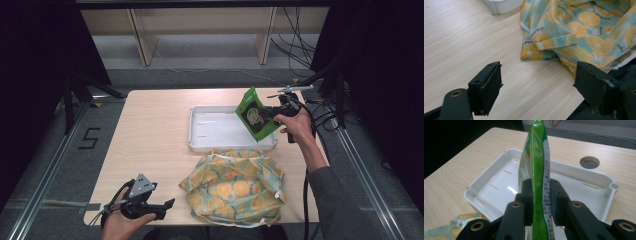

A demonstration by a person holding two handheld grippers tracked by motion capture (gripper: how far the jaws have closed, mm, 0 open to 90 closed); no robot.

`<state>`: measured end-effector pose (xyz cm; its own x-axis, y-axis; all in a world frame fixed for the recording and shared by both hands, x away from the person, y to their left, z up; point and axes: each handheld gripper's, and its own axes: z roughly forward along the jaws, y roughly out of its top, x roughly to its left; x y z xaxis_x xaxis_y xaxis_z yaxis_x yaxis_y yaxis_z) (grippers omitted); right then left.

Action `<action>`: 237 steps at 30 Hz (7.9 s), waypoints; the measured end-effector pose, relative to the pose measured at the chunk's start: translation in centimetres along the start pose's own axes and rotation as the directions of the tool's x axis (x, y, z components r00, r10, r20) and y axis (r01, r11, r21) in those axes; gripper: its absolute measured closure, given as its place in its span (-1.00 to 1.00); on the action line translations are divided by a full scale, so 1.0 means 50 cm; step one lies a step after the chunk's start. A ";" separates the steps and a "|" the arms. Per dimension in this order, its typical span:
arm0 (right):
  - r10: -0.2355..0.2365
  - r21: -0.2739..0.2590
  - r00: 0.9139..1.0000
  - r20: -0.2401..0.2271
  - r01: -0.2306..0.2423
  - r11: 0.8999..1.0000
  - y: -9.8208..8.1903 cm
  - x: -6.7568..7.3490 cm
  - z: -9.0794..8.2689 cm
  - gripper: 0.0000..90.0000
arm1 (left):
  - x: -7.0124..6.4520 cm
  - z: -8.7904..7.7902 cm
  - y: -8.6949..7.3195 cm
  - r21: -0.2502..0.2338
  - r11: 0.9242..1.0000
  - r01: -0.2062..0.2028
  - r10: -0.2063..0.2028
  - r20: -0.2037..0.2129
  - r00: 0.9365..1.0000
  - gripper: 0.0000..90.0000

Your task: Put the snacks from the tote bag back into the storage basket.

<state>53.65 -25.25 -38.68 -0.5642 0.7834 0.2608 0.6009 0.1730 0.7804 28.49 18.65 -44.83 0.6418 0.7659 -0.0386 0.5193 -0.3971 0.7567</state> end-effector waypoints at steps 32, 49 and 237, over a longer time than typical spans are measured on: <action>0.112 0.021 0.983 0.144 -0.116 0.993 0.033 -0.044 0.096 0.70 | -0.007 0.004 0.001 -0.005 1.000 0.000 0.000 0.015 1.000 -0.53; 0.152 0.023 0.970 0.190 -0.160 0.987 0.034 -0.066 0.131 0.69 | -0.008 0.003 0.002 0.003 1.000 -0.019 0.019 0.017 1.000 -0.53; -0.155 0.048 0.986 -0.068 0.159 0.986 -0.217 0.122 -0.139 -0.19 | 0.003 0.000 0.002 0.011 1.000 -0.020 0.020 -0.017 1.000 -0.54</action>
<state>39.75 -26.48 -41.62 -0.6878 0.7047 0.1744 0.5303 0.3236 0.7836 28.65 18.74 -44.77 0.6424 0.7663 -0.0118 0.5122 -0.4179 0.7503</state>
